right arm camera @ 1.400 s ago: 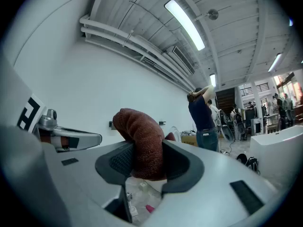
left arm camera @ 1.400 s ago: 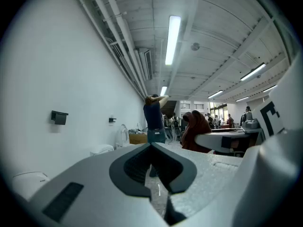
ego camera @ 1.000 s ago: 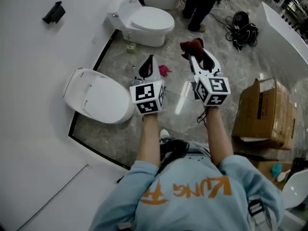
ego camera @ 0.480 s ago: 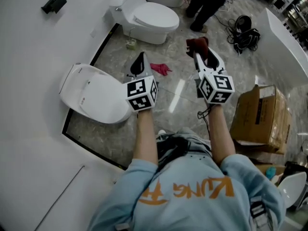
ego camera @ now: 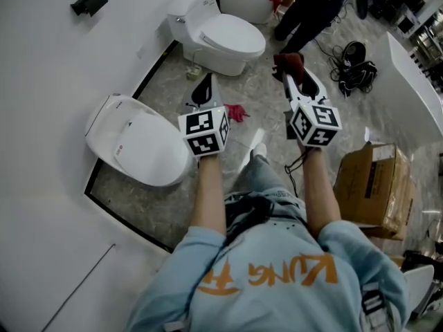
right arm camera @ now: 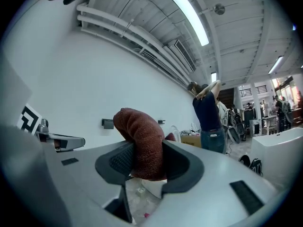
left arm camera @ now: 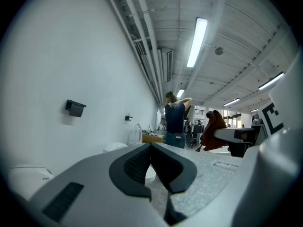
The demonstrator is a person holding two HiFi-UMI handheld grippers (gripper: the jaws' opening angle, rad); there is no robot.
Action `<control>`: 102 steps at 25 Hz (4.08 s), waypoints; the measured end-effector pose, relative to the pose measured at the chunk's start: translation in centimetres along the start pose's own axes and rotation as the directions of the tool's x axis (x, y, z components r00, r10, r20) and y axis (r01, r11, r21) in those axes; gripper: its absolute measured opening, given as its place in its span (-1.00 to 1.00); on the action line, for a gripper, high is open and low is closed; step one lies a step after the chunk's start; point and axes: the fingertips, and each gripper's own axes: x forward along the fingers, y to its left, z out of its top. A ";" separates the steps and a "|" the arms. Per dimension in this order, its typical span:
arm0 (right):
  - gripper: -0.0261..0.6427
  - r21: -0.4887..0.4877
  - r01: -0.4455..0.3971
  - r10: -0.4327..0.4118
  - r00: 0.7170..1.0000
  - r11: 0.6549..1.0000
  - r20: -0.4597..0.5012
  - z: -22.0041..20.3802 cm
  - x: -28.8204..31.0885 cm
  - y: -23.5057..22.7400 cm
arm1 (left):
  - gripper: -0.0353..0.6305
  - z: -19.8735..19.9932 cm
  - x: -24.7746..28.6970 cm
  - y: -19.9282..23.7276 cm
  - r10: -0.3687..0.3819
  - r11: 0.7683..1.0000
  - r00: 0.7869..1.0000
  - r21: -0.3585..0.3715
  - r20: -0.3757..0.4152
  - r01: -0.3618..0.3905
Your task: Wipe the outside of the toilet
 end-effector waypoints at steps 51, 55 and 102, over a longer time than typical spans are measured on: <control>-0.45 0.206 -0.301 0.360 0.852 0.931 -0.380 -24.9 48.7 -13.3 | -0.90 -20.4 45.3 12.3 0.252 0.948 0.893 -0.091 -0.373 -0.306; -0.45 0.215 -0.326 0.388 0.824 0.921 -0.413 -29.3 50.0 -11.0 | -0.90 -24.4 45.9 14.4 0.240 0.947 0.882 -0.101 -0.406 -0.304; -0.46 0.199 -0.258 0.325 0.753 0.946 -0.573 -60.8 67.9 1.5 | -0.90 -51.3 52.2 31.4 0.039 0.973 0.744 -0.145 -0.667 -0.180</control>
